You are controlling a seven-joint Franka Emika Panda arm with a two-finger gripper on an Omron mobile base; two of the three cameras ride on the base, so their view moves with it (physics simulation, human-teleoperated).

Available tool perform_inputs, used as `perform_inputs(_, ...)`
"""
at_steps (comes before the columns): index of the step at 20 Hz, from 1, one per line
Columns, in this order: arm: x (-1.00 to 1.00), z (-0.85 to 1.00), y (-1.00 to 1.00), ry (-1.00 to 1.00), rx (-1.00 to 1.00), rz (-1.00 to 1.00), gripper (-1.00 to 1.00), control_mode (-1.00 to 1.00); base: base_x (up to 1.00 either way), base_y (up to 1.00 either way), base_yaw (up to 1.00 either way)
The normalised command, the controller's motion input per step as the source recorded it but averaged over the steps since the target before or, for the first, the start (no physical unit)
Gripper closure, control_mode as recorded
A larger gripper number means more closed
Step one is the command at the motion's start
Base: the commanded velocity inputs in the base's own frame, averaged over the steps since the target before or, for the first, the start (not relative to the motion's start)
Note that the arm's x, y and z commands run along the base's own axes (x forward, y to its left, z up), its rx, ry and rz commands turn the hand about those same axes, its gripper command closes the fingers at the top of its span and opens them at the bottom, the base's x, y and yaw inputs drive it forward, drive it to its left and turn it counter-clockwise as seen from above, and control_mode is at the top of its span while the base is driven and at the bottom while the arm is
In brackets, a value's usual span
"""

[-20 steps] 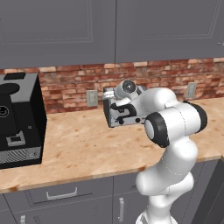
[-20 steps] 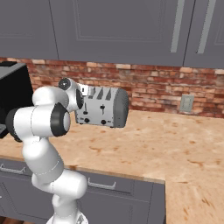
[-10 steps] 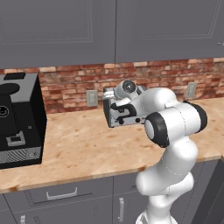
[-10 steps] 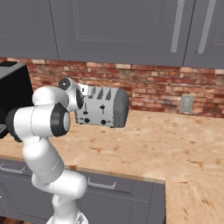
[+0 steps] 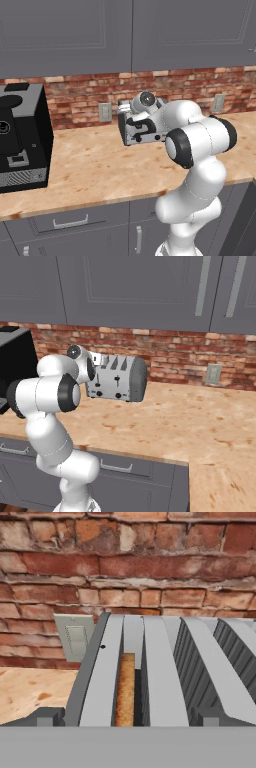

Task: Start the toaster. Once the lever pops up, take the bread to the plate on the dining counter.

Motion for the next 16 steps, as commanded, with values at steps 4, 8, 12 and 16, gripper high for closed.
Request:
perform_inputs(4,0.0,0.0,0.0,0.0,0.0,0.0,-1.0,-1.0,0.0,0.0,0.0)
perform_inputs(8,0.0,0.0,0.0,0.0,0.0,0.0,-1.0,-1.0,0.0,0.0,0.0)
perform_inputs(12,0.0,0.0,0.0,0.0,0.0,0.0,-1.0,-1.0,0.0,0.0,0.0)
perform_inputs(16,0.0,0.0,0.0,0.0,0.0,0.0,-1.0,-1.0,0.0,0.0,0.0)
